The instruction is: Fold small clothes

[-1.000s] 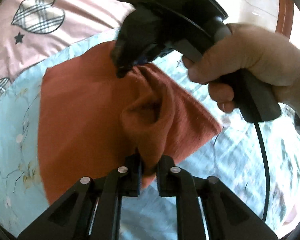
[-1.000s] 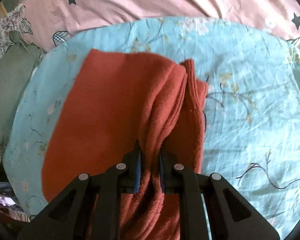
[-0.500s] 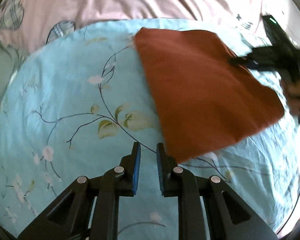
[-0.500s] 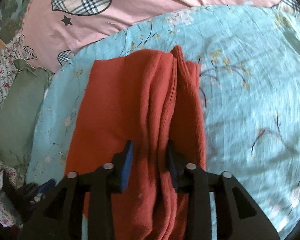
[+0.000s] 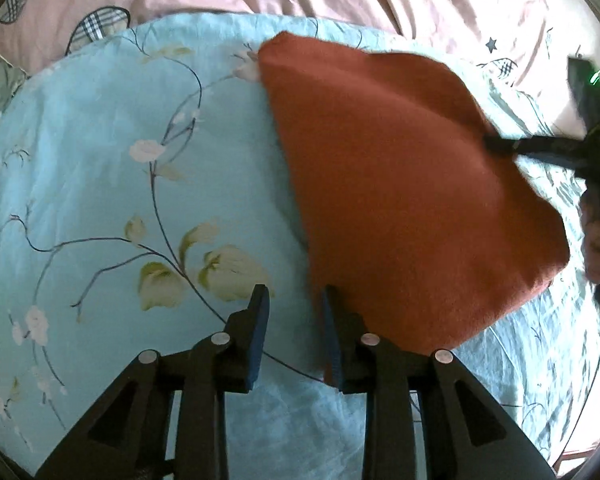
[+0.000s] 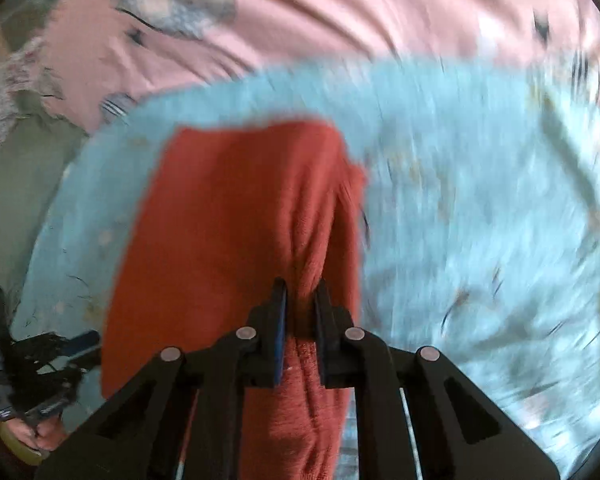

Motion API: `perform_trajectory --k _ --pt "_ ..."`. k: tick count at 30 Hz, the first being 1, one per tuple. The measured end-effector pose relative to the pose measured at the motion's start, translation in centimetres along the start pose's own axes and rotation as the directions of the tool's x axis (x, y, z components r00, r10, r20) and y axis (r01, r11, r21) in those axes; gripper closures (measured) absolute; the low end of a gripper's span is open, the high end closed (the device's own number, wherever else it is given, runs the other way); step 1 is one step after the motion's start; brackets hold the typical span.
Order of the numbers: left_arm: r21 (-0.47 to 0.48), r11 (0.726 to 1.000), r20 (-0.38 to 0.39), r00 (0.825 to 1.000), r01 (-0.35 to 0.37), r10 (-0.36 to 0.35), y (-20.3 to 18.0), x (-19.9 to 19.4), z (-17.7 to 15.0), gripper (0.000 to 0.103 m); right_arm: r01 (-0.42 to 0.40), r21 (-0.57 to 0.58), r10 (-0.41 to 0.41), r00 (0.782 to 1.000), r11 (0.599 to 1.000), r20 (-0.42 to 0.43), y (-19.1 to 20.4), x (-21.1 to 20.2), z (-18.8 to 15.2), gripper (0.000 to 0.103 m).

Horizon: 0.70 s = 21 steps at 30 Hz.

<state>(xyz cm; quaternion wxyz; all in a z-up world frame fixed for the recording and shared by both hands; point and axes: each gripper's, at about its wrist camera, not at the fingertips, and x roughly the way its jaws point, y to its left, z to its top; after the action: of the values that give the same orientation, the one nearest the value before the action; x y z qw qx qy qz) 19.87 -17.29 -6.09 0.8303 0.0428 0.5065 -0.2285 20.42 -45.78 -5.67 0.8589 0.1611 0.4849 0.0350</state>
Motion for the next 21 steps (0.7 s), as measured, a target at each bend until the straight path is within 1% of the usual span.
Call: perform_trajectory --k 2,5,7,10,11,13,14,16,17,19,20,21 --pt "-0.003 1.0 0.0 1.0 0.009 -0.009 0.1 0.0 0.0 0.075 -0.035 0.044 0.034 0.999 0.998 0.018 -0.6 -0.1 -0.4 0.089" --pt "-0.011 1.0 -0.007 1.0 0.026 -0.027 0.5 -0.2 0.0 0.075 -0.064 0.06 0.061 0.996 0.996 0.058 -0.5 -1.9 -0.4 0.089" --pt "-0.011 0.999 -0.008 0.999 0.031 -0.031 0.5 -0.3 0.0 0.074 -0.046 0.055 0.043 0.998 0.997 0.054 -0.2 -1.9 -0.3 0.089" --pt "-0.022 0.999 -0.013 0.999 0.035 -0.036 0.6 -0.1 0.1 0.073 0.008 0.05 -0.007 1.0 0.999 -0.012 -0.5 -0.1 -0.6 0.089" --pt "-0.022 0.999 -0.013 0.999 0.033 -0.033 0.6 -0.1 0.1 0.073 0.024 0.044 -0.024 1.0 0.999 -0.015 -0.3 0.1 -0.6 0.088" --pt "-0.018 0.999 -0.012 1.0 0.026 -0.027 0.5 -0.2 -0.1 0.072 0.034 0.048 -0.035 0.999 0.998 0.009 0.2 -0.6 -0.2 0.082" --pt "-0.017 0.999 -0.013 1.0 0.028 -0.028 0.5 -0.2 -0.1 0.072 0.03 0.056 -0.031 0.999 0.998 0.022 0.3 -0.9 0.1 0.076" --pt "-0.023 0.999 -0.016 0.999 0.035 -0.035 0.6 -0.4 0.0 0.072 0.029 0.064 -0.033 0.998 0.998 0.053 0.5 -1.6 0.8 0.074" --pt "-0.029 0.999 -0.014 0.999 0.043 -0.043 0.7 -0.6 0.0 0.07 0.036 0.067 -0.04 0.997 0.997 0.059 0.4 -1.6 1.2 0.071" --pt "-0.032 0.999 0.0 0.999 0.044 -0.044 0.8 -1.0 0.2 0.065 0.041 0.083 -0.047 0.997 0.996 0.068 0.1 -1.8 1.5 0.06" --pt "-0.031 0.999 0.01 0.999 0.036 -0.036 0.7 -1.2 0.4 0.062 0.034 0.094 -0.04 0.997 0.995 0.066 0.0 -1.7 1.4 0.05" --pt "-0.031 0.999 0.012 0.999 0.034 -0.034 0.6 -1.2 0.5 0.058 0.027 0.097 -0.033 0.997 0.995 0.063 0.0 -1.7 1.2 0.047"
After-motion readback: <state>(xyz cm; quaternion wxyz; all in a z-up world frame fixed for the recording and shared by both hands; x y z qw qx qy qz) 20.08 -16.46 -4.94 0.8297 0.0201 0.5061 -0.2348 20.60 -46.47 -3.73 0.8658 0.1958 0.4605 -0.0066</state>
